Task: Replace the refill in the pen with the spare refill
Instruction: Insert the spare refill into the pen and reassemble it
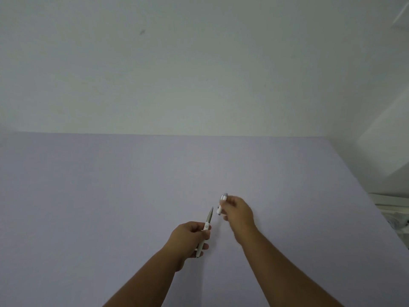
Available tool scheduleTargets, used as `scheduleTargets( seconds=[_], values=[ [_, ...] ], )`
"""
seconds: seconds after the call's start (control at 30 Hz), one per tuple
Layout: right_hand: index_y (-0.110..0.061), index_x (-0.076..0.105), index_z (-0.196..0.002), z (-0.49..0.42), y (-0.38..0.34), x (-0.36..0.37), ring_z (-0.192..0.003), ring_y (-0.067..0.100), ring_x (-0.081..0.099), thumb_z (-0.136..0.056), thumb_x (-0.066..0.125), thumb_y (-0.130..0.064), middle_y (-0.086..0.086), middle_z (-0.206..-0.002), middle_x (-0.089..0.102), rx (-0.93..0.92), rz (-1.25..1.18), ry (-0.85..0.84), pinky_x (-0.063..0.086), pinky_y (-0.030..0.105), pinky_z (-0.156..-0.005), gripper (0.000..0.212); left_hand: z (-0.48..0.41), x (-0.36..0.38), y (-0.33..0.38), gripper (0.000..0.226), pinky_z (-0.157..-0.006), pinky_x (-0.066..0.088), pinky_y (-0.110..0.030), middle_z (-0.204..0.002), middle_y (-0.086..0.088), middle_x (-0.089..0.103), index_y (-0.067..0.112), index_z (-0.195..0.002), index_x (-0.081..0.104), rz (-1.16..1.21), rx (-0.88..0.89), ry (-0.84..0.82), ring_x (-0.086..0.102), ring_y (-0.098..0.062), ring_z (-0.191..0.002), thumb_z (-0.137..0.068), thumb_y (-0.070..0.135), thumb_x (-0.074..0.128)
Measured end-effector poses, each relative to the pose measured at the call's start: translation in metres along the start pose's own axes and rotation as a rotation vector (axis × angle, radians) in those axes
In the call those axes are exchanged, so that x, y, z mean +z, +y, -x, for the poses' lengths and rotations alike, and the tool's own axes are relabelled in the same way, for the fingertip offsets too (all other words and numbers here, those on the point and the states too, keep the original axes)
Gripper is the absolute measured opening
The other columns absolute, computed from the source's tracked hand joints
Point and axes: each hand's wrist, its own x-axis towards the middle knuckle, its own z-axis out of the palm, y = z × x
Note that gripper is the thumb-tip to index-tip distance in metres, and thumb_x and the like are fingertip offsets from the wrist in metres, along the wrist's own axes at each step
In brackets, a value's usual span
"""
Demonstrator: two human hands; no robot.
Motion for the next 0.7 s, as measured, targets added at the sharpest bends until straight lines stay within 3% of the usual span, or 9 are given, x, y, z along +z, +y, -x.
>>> scheduleTargets(
  seconds=[0.13, 0.7],
  values=[
    [-0.012, 0.068, -0.090, -0.004, -0.021, -0.010, -0.076, 0.014, 0.066, -0.089, 0.059, -0.018, 0.005, -0.083, 0.070, 0.058, -0.250, -0.051, 0.050, 0.025, -0.064, 0.010, 0.002, 0.004, 0.004, 0.012, -0.058, 0.056, -0.024, -0.091, -0.006, 0.070, 0.021, -0.093, 0.070, -0.046, 0.000, -0.005, 0.068, -0.017, -0.073, -0.087, 0.014, 0.062],
    [-0.013, 0.072, -0.077, 0.022, -0.012, -0.017, -0.066, 0.016, 0.062, -0.081, 0.071, -0.019, 0.002, -0.070, 0.073, 0.078, -0.170, -0.274, 0.053, 0.025, -0.061, 0.008, 0.014, 0.013, 0.009, 0.012, -0.055, 0.056, -0.024, -0.085, -0.006, 0.070, 0.019, -0.087, 0.069, -0.030, 0.059, -0.001, 0.066, -0.016, -0.066, -0.090, 0.013, 0.059]
  ],
)
